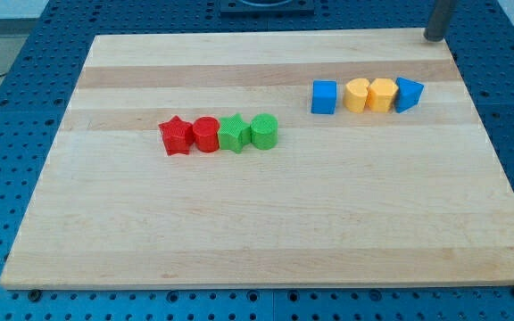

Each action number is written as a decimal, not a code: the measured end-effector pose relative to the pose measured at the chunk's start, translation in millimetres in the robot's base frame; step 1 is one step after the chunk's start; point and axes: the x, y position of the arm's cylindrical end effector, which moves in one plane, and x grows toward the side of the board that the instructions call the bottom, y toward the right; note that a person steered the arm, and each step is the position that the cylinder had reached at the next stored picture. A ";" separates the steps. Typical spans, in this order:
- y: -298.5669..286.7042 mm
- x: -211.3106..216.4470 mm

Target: Push the blue triangle to the bottom center of the board

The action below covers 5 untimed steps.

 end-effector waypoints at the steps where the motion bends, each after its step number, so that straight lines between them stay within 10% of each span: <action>1: -41.2 22.9; 5: -59.8 131.6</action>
